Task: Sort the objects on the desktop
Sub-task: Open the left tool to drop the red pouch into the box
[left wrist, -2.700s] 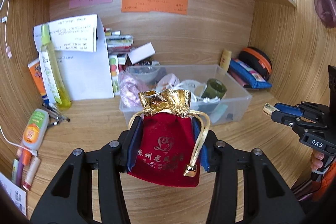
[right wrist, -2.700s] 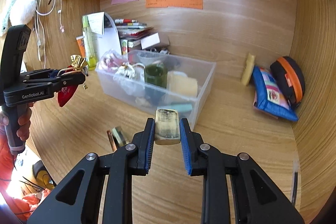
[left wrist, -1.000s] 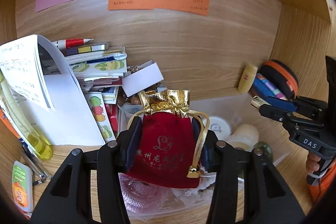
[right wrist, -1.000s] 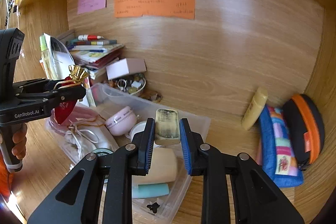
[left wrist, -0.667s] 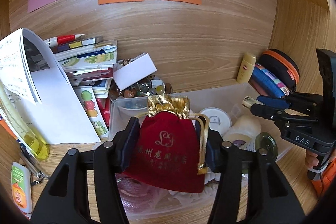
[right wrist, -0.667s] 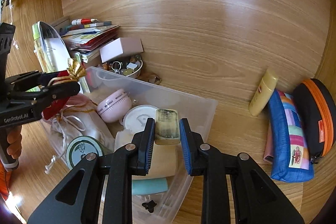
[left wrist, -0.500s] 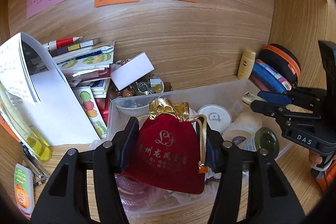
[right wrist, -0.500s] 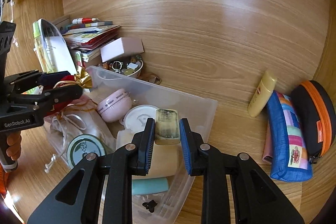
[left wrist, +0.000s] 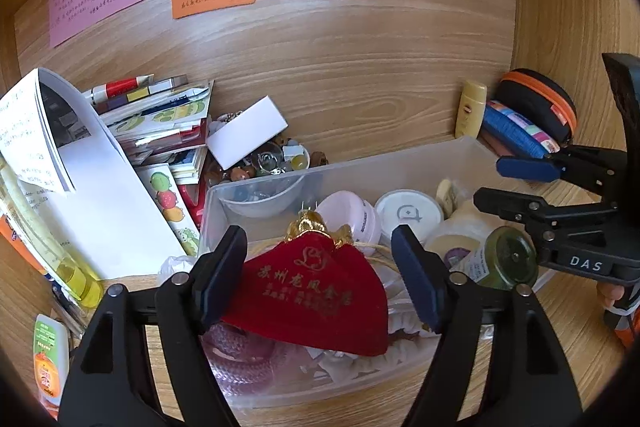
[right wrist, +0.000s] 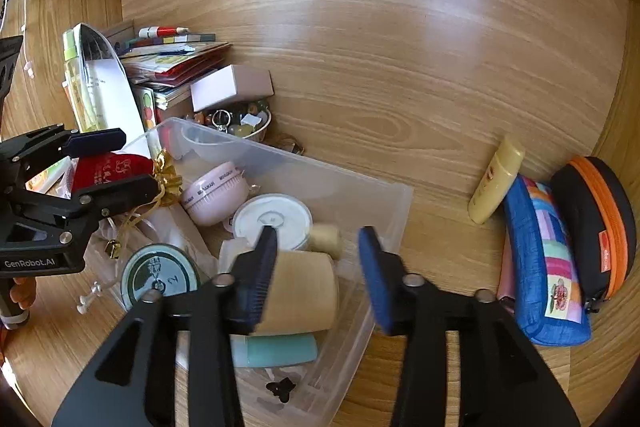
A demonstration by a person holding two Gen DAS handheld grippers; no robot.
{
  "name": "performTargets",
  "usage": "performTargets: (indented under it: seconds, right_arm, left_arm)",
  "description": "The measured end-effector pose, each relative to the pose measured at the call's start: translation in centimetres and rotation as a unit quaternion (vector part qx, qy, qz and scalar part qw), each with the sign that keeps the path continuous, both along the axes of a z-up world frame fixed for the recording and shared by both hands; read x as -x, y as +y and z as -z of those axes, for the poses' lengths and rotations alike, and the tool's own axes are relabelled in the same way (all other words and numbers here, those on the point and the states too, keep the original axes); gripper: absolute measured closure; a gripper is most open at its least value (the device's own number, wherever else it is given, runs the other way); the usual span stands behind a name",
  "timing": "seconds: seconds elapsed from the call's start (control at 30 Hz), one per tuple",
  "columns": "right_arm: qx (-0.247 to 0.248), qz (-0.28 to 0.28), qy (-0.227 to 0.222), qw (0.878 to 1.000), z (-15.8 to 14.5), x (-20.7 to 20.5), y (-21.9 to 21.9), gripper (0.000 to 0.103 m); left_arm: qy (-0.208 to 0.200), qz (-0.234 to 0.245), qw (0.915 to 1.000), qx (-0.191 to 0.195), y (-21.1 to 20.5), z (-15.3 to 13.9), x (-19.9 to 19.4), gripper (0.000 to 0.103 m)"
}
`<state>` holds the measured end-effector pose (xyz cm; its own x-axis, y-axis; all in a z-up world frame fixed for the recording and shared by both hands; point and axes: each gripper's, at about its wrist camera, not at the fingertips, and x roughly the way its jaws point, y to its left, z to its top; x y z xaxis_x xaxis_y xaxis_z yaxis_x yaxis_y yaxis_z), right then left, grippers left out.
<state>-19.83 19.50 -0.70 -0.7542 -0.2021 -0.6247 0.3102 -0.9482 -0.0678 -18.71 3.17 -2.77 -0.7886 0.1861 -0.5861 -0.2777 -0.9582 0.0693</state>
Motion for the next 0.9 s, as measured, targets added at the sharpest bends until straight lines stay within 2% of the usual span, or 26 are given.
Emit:
performTargets:
  seconds: [0.13,0.2,0.43,0.6,0.77,0.9]
  right_arm:
    - [-0.001,0.001,0.002,1.0,-0.1,-0.1,0.1,0.06]
    - [0.003,0.003,0.004,1.0,-0.2,-0.2,0.2,0.06]
    - [0.015,0.013,0.015,1.0,-0.7,-0.4,0.8,0.053]
    - [0.033,0.007,0.018,0.999,-1.3,-0.6,1.1,0.052]
    - [0.04,0.004,0.029,0.999,-2.2,-1.3,0.8,0.051]
    - [0.04,0.005,0.032,0.999,-3.2,-2.3,0.7,0.045]
  left_arm:
    - [0.004,0.0,1.0,0.006,0.2,0.0,-0.2,0.022]
    - [0.011,-0.002,0.9999,0.009,0.2,-0.1,-0.3,0.014]
    - [0.041,-0.012,0.999,0.013,0.1,-0.9,-1.2,0.008]
    - [0.056,-0.014,0.9983,0.004,-0.3,-1.7,-1.6,0.005]
    - [0.074,-0.007,0.9969,-0.024,-0.9,-3.3,-2.5,0.003]
    - [0.067,-0.011,0.9967,-0.043,-1.5,-4.4,-3.4,0.003]
